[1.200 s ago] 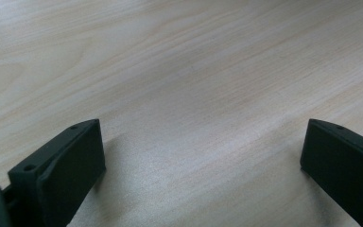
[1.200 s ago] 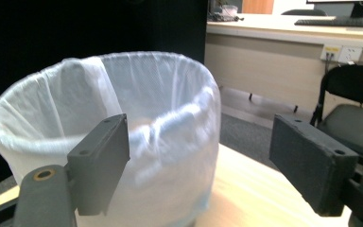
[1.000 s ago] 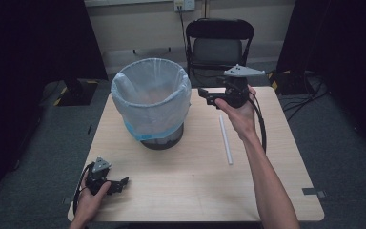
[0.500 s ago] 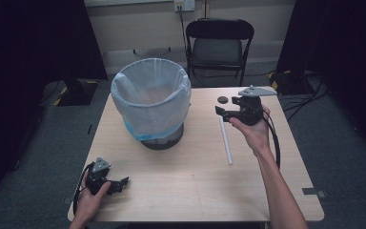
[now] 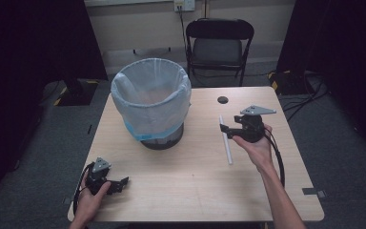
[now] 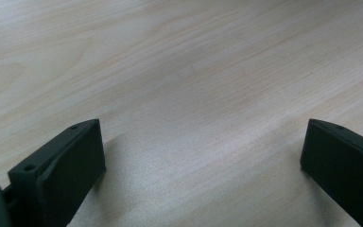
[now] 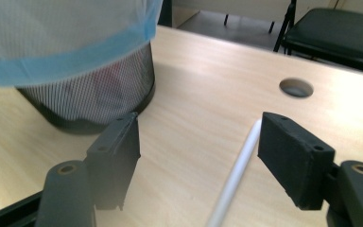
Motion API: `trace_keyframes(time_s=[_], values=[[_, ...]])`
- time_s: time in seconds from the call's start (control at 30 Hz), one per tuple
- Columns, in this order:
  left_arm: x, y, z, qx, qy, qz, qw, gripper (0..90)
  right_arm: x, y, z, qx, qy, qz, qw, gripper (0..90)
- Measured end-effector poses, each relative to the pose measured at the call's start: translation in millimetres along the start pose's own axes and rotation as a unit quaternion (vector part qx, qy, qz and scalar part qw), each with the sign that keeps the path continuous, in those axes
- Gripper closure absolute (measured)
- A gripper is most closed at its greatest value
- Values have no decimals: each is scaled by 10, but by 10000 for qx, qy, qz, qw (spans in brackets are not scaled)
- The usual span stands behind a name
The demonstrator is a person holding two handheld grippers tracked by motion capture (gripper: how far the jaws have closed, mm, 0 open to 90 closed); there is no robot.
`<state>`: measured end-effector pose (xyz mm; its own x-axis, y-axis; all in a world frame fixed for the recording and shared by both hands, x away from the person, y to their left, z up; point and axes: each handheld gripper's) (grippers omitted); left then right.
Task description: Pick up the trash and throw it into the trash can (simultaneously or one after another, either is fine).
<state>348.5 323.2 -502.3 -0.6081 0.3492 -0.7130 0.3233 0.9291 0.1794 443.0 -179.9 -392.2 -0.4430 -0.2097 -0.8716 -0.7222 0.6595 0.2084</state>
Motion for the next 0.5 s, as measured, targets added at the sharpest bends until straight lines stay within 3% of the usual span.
trace_keyframes(time_s=[0.5], values=[[0,0,0,-2,0,2,10000,1,508,-11,113,48,574,97,9983,409]])
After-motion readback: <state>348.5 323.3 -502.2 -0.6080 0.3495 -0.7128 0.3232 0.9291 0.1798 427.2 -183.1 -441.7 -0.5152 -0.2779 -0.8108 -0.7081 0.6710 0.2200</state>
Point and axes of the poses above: each handheld gripper's, and its own axes: z roughly forward along the jaws, x roughly out of its underside, y roughly to its left, and after that the axes turned 15 degrees about -x, right-handed
